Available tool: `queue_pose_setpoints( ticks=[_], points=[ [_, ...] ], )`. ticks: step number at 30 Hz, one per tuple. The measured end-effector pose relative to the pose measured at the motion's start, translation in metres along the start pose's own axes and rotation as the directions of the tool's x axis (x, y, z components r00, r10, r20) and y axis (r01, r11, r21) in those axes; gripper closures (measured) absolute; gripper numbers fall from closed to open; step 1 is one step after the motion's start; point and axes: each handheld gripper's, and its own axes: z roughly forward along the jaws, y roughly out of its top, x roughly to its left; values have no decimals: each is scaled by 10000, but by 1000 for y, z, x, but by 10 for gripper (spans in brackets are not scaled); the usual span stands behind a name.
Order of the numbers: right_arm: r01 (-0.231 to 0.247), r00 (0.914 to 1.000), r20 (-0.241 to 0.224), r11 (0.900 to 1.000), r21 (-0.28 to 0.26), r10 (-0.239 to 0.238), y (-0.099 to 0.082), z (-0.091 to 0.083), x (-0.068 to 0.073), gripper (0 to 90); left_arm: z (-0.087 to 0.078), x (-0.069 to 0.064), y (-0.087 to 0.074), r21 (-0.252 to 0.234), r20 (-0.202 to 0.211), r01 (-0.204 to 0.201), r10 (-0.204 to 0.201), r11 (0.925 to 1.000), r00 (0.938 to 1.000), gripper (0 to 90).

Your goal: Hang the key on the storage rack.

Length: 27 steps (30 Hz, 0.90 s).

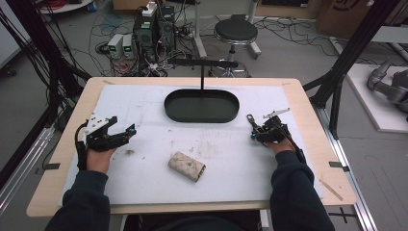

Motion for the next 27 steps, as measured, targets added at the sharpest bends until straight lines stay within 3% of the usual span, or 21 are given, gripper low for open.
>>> queue_pose_setpoints(
  ticks=[3,6,10,13,14,15,16,19,22,27],
  points=[
    [-106,9998,178,9999,134,103,2,-1,3,499,0,0,0,-5,-8,18,-18,10000,10000,221],
    [12,9993,379,9998,189,-20,3,-3,8,501,0,0,0,-11,-28,64,-64,10000,10000,222],
    [-124,9999,21,9984,-544,125,11,-12,11,501,0,1,0,15,-27,74,-74,10000,10000,223],
    [39,10000,52,9964,-845,-35,21,-21,13,502,0,1,0,-4,-39,91,-91,10000,10000,224],
    [117,9999,71,9913,-1311,-108,35,-32,17,501,-1,2,0,-6,-53,62,-62,10000,10000,225],
    [117,9999,71,9913,-1311,-108,35,-32,17,501,-1,2,0,-6,-53,62,-62,10000,10000,227],
    [238,9997,26,9851,-1703,-237,47,-40,20,501,-1,2,0,-33,-62,100,-100,9999,9999,229],
    [484,9988,125,9753,-2153,-468,65,-49,26,502,-2,3,0,-72,-55,126,-126,9999,9999,229],
    [686,9976,263,9640,-2571,-640,83,-57,32,502,-2,3,0,-86,-62,134,-134,9999,9999,229],
    [840,9964,317,9540,-2878,-782,112,-65,39,502,-2,3,0,-37,-4,75,-75,10000,10000,229]
  ],
)
